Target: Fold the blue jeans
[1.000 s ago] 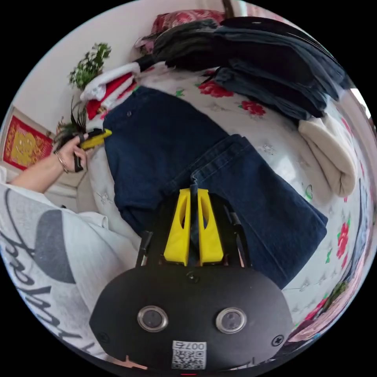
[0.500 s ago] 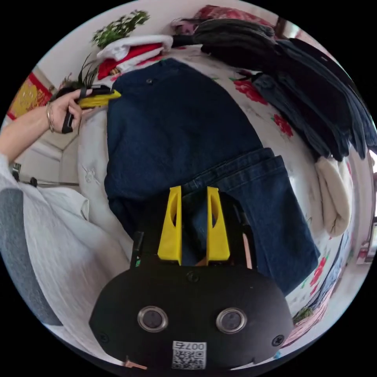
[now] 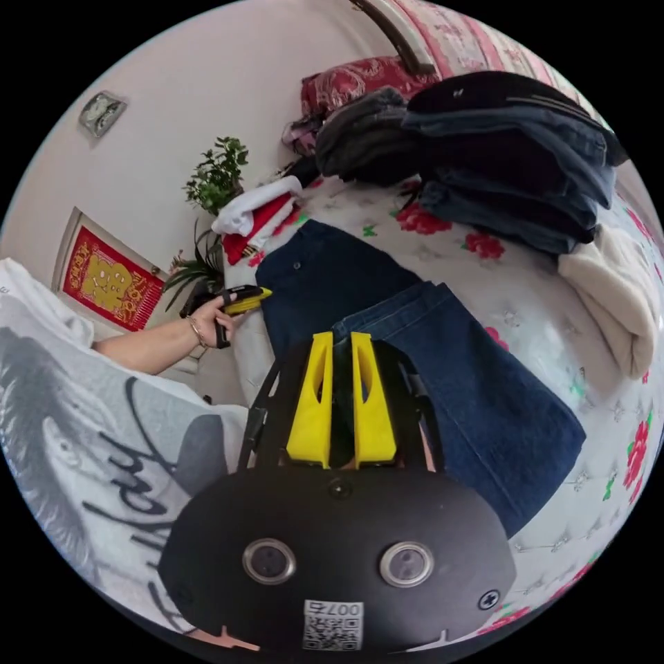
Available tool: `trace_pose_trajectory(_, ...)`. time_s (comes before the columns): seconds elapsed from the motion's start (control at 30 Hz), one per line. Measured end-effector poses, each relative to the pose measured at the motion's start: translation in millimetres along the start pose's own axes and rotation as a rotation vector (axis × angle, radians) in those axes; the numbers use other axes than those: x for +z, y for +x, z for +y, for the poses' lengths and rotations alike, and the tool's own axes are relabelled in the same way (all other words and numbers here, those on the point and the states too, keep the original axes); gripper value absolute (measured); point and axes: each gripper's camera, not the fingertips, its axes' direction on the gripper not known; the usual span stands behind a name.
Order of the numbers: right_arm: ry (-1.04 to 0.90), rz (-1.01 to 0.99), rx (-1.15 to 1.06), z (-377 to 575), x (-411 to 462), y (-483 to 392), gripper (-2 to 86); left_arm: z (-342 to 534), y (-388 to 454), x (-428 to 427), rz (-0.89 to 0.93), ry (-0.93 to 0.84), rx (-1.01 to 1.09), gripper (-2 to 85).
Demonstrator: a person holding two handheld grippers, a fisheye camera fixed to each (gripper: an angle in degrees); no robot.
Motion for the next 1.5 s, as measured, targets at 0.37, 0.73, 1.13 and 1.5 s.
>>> trace_pose_trajectory(0.37,0.123,0.01,0.205,85.1,-79.6,64.1,4.7,45.4,204.8,39.9,0.043,-0.05,0.684,-0.6)
trace_pose_trajectory(0.73,0.504,0.15,0.839,332.4,-228.3,179.7,7.2,299.4,402.1,258.1,0.242,-0.902,1.553,4.6)
trace_pose_trajectory(1.13,0.473,-0.25,0.995,420.4,-217.4,289.2,11.2,209.7,322.5,288.6,-0.19,-0.691,0.996,9.3)
trace_pose_trajectory(1.5,0.241,-0.238,0.889,393.7,-220.6,291.5,6.0,200.0,305.9,360.1,-0.095,-0.887,0.842,4.7)
